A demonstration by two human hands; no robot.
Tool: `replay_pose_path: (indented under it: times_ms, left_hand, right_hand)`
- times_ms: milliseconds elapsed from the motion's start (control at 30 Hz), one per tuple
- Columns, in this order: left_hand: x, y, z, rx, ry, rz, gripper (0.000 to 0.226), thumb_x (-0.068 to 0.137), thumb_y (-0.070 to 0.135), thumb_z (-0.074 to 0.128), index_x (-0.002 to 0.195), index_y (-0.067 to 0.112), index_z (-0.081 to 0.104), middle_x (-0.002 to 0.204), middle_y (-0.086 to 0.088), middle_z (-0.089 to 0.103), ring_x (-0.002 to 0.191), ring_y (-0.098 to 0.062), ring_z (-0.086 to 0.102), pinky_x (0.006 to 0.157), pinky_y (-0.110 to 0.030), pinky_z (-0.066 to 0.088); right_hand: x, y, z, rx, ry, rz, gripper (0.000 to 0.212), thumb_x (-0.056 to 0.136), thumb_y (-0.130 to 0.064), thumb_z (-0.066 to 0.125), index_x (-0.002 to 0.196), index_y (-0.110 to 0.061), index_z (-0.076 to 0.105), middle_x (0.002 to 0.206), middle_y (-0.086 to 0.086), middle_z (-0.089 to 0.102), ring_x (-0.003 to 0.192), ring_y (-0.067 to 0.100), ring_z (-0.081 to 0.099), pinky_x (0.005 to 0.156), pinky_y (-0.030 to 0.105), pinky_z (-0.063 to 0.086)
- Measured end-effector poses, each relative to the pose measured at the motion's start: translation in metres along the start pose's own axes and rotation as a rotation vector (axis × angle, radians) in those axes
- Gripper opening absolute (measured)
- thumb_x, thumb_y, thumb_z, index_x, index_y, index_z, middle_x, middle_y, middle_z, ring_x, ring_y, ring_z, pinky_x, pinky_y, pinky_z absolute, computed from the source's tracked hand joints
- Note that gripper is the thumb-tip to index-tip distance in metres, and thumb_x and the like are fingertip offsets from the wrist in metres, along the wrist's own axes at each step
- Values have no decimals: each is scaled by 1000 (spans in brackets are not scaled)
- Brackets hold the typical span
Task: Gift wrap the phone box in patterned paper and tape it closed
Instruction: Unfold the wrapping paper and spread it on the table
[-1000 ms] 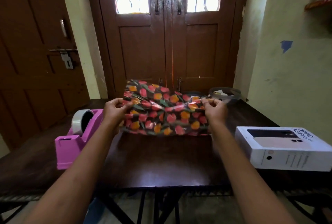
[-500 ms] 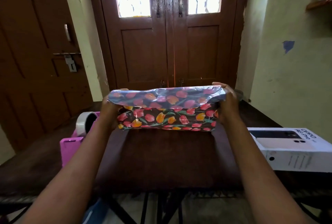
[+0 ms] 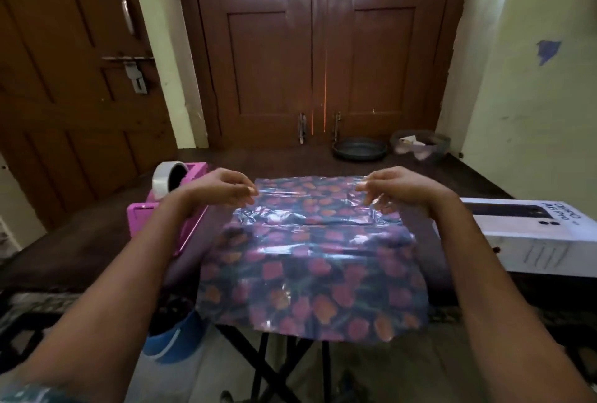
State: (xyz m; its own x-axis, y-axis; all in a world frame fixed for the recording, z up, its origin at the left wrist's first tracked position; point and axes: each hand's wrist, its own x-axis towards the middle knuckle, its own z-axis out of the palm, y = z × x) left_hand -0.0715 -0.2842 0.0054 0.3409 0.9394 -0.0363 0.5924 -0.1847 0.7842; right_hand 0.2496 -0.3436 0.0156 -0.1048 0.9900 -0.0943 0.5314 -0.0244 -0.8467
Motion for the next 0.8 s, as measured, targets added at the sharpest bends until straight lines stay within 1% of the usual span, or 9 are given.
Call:
replay_pose_path:
  times_ms: [100, 167, 233, 300, 333, 400, 500, 633, 800]
  left_hand:
    - [7, 5, 18, 353, -155, -3, 14, 90, 20, 60, 102, 19, 67, 104, 0, 66, 95, -12, 59, 84, -21, 44]
    - [11, 8, 34, 486, -231, -66, 30, 90, 32, 59, 118, 21, 61, 115, 3, 59, 102, -12, 54, 87, -22, 41]
    - [18, 5, 44, 532, -223, -123, 42, 89, 45, 57, 125, 24, 56, 122, 1, 54, 109, -16, 52, 89, -26, 42]
    - [27, -1, 49, 565, -174, -129, 50, 87, 54, 53, 126, 23, 54, 127, -4, 52, 113, -21, 51, 92, -29, 40]
    - [32, -5, 51, 597, -151, -123, 53, 86, 58, 50, 125, 22, 54, 128, -7, 51, 113, -23, 51, 93, -30, 40]
    - [44, -12, 56, 629, -103, -144, 58, 85, 63, 46, 122, 19, 52, 133, -12, 45, 118, -27, 47, 99, -33, 38]
    - [57, -19, 68, 680, -42, -187, 71, 84, 69, 39, 132, 17, 43, 147, -10, 32, 134, -27, 34, 109, -39, 28]
    - [68, -28, 78, 733, 31, -187, 86, 85, 73, 27, 149, 18, 16, 158, -3, 9, 145, -17, 7, 116, -45, 5]
    - [68, -34, 85, 732, 104, -186, 88, 85, 74, 21, 151, 18, 9, 158, -2, 4, 146, -16, 3, 117, -43, 1]
  right_hand:
    - [10, 2, 20, -398, -137, -6, 33, 93, -35, 53, 119, -17, 58, 105, -1, 59, 89, 12, 55, 68, 17, 41]
    - [18, 6, 35, -589, -245, 66, 44, 94, -43, 48, 130, -20, 48, 117, 6, 56, 95, 20, 57, 73, 25, 46]
    - [28, 14, 45, -673, -250, 85, 52, 95, -47, 42, 138, -17, 40, 134, 9, 47, 108, 23, 53, 81, 28, 44]
    - [41, 23, 52, -711, -203, 55, 59, 96, -51, 36, 143, -15, 32, 151, 7, 27, 135, 23, 32, 108, 34, 29]
    - [49, 28, 55, -719, -176, 52, 62, 95, -54, 33, 144, -17, 30, 154, 6, 20, 140, 22, 22, 114, 39, 19]
    - [62, 35, 61, -749, -104, 60, 63, 94, -58, 29, 146, -22, 23, 157, 2, 11, 144, 21, 9, 116, 47, 7]
    - [78, 41, 69, -799, -38, 78, 65, 94, -59, 24, 149, -25, 12, 158, 3, 0, 145, 20, -3, 114, 48, -4]
    - [94, 43, 70, -819, -13, 64, 67, 94, -60, 20, 150, -26, 6, 158, 3, -4, 145, 20, -5, 114, 46, -5]
    - [100, 49, 67, -822, -2, 19, 69, 92, -63, 21, 150, -29, 5, 158, 2, -3, 145, 20, -4, 114, 44, -4]
